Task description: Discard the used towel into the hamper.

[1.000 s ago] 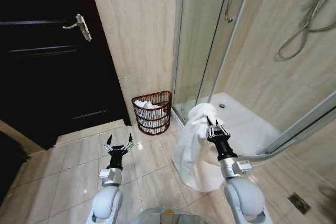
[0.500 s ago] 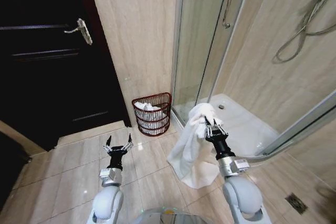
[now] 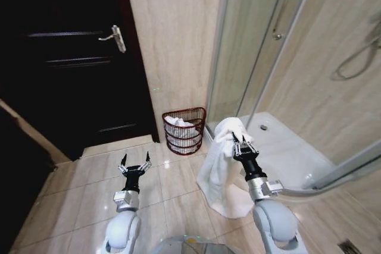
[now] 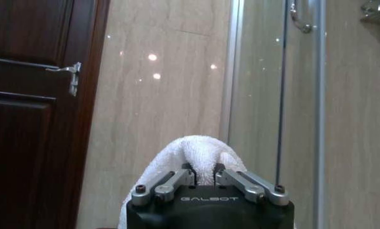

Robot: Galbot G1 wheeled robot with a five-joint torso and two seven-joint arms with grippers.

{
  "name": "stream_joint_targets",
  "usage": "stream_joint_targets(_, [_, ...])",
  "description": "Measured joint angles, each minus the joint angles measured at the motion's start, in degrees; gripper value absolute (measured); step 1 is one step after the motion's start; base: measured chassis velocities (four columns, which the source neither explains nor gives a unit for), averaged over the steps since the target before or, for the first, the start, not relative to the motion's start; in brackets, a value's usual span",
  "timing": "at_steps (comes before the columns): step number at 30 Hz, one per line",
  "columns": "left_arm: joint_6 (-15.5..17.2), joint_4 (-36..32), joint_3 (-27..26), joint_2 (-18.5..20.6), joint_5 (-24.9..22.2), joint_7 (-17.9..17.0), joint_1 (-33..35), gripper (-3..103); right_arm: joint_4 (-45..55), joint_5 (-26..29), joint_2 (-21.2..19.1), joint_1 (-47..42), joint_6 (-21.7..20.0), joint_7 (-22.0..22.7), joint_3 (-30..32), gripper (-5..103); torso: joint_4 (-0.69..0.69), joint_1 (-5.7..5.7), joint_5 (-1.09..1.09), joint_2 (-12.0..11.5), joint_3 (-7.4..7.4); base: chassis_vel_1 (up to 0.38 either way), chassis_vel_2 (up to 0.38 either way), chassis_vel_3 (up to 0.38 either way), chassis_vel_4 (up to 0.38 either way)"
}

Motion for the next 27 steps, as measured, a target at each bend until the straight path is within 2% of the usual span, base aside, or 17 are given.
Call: stream_joint_targets(27, [0.86,1.15,0.78,-0.06,-0.73,-1.14,-1.86,100,-1.29,0.23,0.0,0.98,-0.34,-0.08,0.13,12,-0.01,2.41,0.01,6.22,3.81,0.002,0.002,0.001,0.001])
